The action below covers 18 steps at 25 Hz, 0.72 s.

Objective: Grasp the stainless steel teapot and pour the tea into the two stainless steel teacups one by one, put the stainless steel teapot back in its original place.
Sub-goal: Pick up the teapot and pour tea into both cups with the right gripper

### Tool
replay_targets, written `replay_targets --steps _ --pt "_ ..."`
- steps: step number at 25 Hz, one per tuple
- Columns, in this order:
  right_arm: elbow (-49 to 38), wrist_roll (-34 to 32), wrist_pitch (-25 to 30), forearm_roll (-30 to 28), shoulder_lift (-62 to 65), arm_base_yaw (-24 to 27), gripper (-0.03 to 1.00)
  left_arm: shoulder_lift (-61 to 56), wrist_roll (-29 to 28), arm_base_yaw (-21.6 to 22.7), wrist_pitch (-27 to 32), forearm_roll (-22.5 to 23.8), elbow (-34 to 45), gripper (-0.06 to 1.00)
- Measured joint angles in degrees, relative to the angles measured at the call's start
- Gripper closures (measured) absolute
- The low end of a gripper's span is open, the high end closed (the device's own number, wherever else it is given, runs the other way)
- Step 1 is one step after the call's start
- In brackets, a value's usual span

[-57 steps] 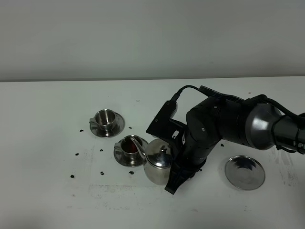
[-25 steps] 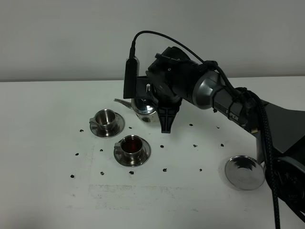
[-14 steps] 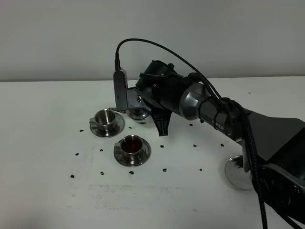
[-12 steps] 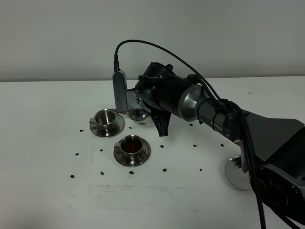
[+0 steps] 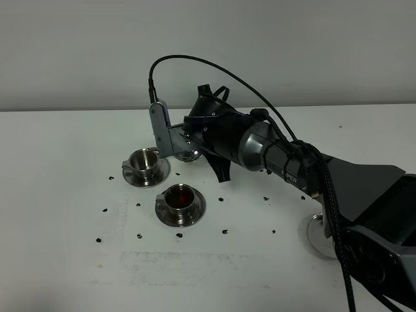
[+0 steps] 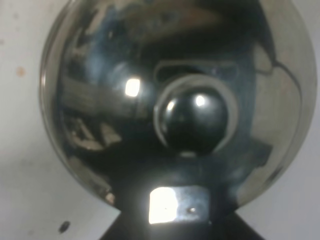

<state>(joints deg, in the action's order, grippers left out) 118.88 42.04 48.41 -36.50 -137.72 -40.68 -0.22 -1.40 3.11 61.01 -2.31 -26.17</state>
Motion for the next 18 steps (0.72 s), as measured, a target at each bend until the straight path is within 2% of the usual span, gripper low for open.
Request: replay_targets --steps 9,18 --pt "0.00 0.00 -3.85 -2.32 -0.04 -0.10 0.77 0.00 0.00 0.00 0.00 0.00 0.00 0.44" --pt "0.00 0.23 -4.76 -4.21 -1.06 -0.15 0.77 0.00 0.00 0.00 0.00 0.00 0.00 0.44"
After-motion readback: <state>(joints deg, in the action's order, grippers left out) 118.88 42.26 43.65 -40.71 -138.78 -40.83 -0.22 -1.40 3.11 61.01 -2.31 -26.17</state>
